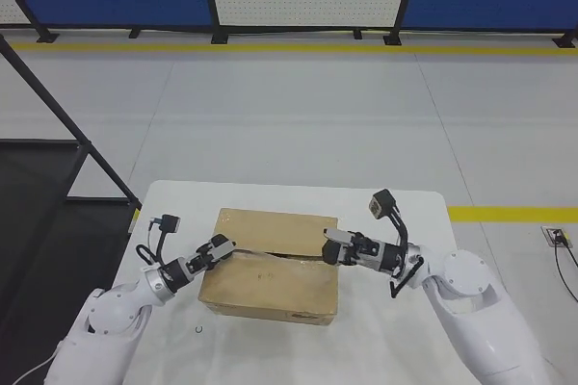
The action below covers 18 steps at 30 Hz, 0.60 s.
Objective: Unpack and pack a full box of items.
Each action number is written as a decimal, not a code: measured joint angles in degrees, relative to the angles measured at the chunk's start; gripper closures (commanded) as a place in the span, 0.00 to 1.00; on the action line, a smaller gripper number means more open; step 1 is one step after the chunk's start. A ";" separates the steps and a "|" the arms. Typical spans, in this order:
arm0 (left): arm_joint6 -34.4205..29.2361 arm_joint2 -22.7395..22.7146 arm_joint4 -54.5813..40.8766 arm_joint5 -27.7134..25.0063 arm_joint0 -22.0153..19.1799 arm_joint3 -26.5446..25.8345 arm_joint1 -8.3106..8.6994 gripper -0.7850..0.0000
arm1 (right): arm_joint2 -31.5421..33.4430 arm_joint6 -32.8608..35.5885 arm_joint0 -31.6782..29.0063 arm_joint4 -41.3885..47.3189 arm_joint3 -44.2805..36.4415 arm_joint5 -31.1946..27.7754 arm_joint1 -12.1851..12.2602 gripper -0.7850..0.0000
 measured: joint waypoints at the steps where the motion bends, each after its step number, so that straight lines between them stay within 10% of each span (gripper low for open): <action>1: 0.20 -0.07 -0.05 -0.06 0.12 -0.13 0.03 0.00 | 1.27 -1.01 -1.46 -1.77 -1.63 -2.16 0.33 0.00; 10: 1.19 -0.30 -0.21 0.15 0.59 -0.95 0.21 0.00 | 5.73 -15.22 -9.60 -15.32 -10.70 -10.96 1.37 0.00; 18: 1.50 -0.25 -0.20 0.19 0.89 -1.61 0.34 0.00 | 5.29 -12.52 -10.23 -18.05 -12.00 -12.34 1.48 0.00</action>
